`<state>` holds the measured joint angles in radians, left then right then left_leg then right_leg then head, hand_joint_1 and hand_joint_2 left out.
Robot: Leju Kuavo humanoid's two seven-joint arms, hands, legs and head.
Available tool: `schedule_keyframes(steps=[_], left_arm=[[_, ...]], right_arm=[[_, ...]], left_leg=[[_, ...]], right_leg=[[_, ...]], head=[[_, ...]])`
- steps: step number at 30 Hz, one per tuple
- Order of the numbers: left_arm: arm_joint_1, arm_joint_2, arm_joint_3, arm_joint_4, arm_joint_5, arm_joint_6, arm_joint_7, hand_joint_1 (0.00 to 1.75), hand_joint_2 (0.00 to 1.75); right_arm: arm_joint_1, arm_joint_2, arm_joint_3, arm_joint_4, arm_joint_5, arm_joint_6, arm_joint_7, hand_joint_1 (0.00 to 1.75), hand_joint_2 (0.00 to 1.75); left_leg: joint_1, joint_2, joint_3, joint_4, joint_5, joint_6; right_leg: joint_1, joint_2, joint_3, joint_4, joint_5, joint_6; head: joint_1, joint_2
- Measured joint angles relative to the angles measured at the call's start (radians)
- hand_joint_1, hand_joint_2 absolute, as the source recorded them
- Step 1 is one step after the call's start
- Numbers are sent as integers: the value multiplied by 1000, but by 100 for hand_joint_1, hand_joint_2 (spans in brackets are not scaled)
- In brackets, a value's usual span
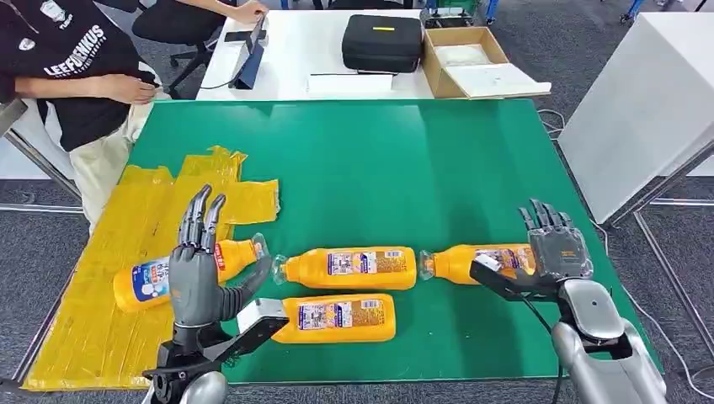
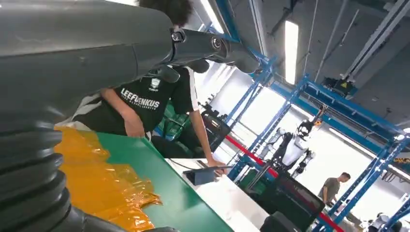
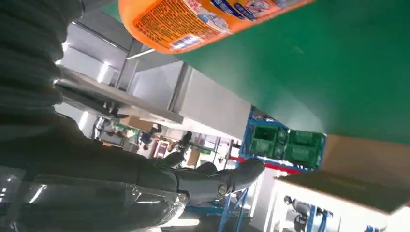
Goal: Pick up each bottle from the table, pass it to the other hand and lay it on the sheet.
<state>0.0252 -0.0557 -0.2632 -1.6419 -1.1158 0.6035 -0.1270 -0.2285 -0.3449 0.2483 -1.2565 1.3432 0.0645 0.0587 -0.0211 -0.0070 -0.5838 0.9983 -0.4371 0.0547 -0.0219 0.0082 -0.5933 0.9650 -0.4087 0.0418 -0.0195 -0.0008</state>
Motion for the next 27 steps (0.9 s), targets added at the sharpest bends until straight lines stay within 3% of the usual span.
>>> schedule_keyframes(steps=[11,27], left_arm=[[-23,-10,5,37,50,-31,-52,0,175],[-28,-26,10,60,71,-39,-69,0,175]], right_arm=[[28,-30,3,55,-88,37,-111,0,175],[42,-73,3,112,-184,136,-168,0,175]], left_leg=[[0,0,0,0,0,0],[0,0,0,0,0,0]], right_leg=[[0,0,0,0,0,0],[0,0,0,0,0,0]], head=[[0,0],[0,0]])
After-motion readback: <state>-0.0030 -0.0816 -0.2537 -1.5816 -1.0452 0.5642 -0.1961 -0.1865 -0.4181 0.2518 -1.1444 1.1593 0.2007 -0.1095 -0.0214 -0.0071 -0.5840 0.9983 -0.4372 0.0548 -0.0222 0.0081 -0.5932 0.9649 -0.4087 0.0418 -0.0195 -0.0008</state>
